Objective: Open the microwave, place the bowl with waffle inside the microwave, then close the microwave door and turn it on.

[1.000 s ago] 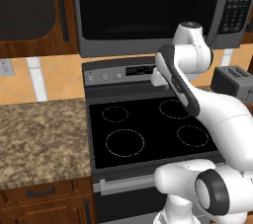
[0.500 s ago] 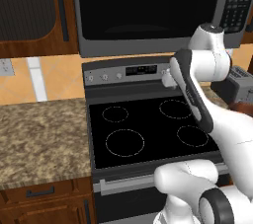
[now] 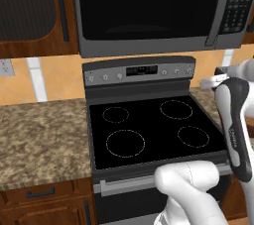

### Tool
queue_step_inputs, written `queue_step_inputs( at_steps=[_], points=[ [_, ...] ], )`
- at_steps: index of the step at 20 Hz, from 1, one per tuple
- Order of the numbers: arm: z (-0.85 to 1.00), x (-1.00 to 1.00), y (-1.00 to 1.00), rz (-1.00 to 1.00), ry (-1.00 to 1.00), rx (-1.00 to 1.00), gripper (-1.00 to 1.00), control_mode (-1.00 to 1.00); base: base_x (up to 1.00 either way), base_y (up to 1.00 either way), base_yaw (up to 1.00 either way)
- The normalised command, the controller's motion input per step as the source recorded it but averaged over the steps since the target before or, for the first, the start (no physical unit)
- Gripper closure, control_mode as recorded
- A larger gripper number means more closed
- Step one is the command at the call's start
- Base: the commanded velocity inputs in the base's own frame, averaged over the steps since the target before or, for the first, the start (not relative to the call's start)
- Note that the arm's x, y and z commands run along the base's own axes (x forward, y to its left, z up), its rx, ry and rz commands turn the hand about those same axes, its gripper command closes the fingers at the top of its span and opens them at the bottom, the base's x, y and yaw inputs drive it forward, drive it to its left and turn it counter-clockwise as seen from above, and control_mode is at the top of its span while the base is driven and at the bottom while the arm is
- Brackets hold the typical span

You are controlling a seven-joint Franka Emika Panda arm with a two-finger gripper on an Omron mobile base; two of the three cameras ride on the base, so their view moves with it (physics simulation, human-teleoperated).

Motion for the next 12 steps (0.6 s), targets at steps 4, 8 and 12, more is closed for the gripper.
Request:
queue_step_inputs(
  at_steps=[4,8,12],
  points=[
    [0.78,-0.20,-0.29,-0.09,-0.56,0.00,-1.00,-1.00,0.00,0.00,0.00],
    [0.98,-0.03,-0.16,-0.20,-0.48,0.00,-1.00,-1.00,0.00,0.00,0.00],
    [1.00,0.01,-0.05,-0.24,-0.25,0.00,-1.00,-1.00,0.00,0.00,0.00]
  ],
)
